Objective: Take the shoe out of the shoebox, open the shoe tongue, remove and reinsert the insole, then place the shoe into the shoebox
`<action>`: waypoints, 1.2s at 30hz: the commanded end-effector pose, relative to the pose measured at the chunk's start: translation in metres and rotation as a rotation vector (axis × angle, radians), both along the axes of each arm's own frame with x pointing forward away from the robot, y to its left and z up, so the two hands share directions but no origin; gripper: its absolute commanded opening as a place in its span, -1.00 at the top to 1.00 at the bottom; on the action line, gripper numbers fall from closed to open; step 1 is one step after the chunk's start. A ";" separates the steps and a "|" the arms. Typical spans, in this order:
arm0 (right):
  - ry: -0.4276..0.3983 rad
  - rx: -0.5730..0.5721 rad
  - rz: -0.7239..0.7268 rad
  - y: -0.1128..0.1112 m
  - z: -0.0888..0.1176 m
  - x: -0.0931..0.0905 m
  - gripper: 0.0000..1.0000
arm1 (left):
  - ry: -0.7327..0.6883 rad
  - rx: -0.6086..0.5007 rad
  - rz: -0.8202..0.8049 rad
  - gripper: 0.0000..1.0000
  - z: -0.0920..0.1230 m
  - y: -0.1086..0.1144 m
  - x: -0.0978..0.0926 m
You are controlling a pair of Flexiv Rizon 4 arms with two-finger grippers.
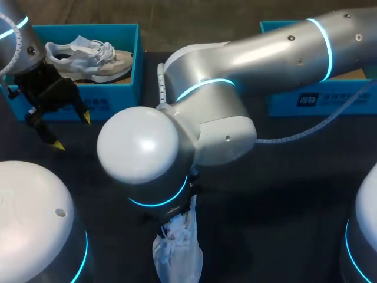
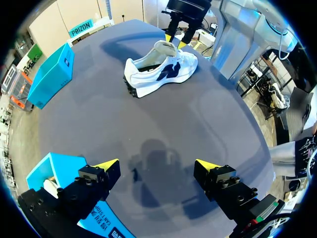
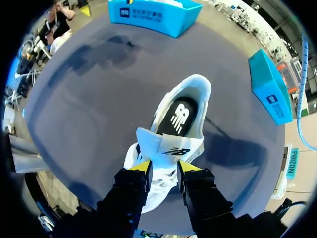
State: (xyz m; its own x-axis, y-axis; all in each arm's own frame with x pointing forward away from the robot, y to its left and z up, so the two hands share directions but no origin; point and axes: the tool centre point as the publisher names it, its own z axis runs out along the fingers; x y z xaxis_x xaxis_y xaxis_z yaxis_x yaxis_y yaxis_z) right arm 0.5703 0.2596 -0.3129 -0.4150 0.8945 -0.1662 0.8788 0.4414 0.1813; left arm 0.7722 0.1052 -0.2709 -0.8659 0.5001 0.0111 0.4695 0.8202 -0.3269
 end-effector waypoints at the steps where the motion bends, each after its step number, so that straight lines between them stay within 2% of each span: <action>1: -0.047 0.222 -0.935 -0.001 -0.010 0.003 0.36 | -0.001 0.002 0.000 -1.00 0.000 0.000 -0.001; 10: -0.051 0.212 -1.016 -0.003 -0.014 0.005 0.36 | -0.001 0.002 0.000 -1.00 0.000 0.000 -0.001; 17: -0.116 0.226 -1.030 0.002 0.007 -0.001 0.33 | -0.001 0.002 0.000 -1.00 0.000 0.000 -0.001; 23: -0.130 0.215 -0.993 0.011 0.016 -0.010 0.33 | -0.001 0.002 0.000 -1.00 0.000 0.000 -0.001; 36: -0.120 0.222 -1.067 0.011 -0.011 -0.005 0.37 | -0.001 0.002 0.000 -1.00 0.000 0.000 -0.001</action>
